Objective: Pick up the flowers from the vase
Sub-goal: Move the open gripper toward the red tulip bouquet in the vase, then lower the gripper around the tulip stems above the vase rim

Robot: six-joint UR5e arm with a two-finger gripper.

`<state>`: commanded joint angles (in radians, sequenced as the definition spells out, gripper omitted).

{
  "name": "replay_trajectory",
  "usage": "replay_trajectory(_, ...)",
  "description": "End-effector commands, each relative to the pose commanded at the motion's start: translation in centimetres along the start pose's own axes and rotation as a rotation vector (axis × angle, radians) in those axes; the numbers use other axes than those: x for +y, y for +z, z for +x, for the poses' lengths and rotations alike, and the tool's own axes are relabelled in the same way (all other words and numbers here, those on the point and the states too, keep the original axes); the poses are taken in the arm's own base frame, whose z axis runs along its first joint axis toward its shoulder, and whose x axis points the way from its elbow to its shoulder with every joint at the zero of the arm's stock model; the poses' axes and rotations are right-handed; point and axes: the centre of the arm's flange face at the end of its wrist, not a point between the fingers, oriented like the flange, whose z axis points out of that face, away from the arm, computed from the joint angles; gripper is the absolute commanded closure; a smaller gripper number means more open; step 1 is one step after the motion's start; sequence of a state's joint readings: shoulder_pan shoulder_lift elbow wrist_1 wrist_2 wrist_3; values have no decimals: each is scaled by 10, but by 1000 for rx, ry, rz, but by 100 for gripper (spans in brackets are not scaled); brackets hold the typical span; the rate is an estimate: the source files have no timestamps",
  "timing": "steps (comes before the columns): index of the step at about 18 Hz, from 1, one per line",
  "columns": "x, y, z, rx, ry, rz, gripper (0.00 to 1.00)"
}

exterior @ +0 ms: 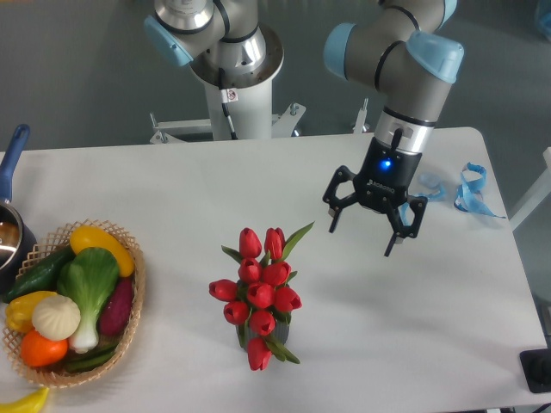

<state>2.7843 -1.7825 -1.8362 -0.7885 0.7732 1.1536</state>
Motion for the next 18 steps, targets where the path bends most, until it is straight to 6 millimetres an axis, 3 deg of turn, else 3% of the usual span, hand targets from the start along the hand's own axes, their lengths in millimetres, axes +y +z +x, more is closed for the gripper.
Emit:
replay_trajectory(5,-18,24,18,71,23,48,0)
replay_trajectory(10,-18,53,20,157,8,131,0)
replay_trajectory(13,-10,70,9,162,22,156,0)
replay_trajectory(18,-15,89,4,192,30,176,0)
